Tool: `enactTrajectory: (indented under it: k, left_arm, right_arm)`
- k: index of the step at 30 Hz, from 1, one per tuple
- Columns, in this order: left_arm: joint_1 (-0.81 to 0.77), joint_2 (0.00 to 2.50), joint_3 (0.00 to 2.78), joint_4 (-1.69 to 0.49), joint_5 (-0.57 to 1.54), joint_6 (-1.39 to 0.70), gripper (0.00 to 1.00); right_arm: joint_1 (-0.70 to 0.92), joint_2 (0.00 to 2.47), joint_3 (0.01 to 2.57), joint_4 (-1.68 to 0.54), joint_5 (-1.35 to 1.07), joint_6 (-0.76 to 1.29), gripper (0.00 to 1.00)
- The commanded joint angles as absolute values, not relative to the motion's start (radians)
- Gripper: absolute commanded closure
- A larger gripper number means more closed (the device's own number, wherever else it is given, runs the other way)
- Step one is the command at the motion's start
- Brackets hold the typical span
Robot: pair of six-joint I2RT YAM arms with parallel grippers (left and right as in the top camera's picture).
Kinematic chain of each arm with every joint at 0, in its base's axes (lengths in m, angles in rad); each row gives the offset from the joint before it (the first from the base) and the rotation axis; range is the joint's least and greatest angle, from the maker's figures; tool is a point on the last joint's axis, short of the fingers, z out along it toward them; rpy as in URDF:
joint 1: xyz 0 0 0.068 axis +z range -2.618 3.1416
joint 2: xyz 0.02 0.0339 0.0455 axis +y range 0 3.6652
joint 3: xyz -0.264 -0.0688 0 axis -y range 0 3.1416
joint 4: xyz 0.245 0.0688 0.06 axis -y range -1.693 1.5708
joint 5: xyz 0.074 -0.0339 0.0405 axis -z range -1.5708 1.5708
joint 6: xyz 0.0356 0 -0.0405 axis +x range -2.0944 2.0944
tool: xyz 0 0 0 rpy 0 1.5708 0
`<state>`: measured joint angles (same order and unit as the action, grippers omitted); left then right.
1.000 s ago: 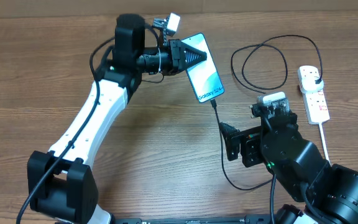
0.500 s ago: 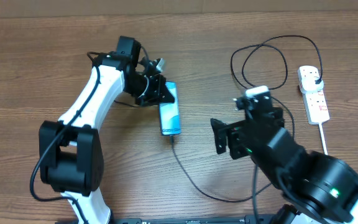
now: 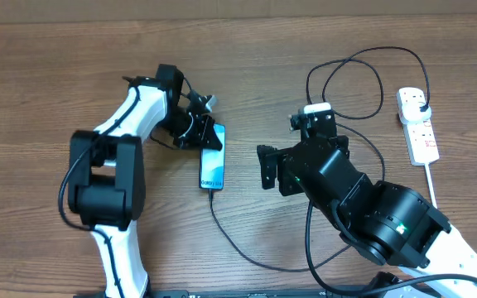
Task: Plug charger to phone and switch on socket
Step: 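Lower the phone flat onto the table with the left gripper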
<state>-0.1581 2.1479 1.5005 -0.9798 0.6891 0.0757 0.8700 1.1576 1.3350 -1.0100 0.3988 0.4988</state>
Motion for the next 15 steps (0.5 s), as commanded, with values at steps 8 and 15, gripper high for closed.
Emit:
enactTrajectory:
  k: [8,15]
  left_arm:
    - [-0.156,2.269,1.525,-0.992,0.854,0.112,0.94]
    - [-0.156,2.269,1.525,-0.994,0.833,0.112,0.89]
  right_arm:
    - [0.867,1.171,1.349,-1.026,0.399,0.535,0.0]
    - [0.867,1.179,1.349,-1.026,0.399,0.535,0.0]
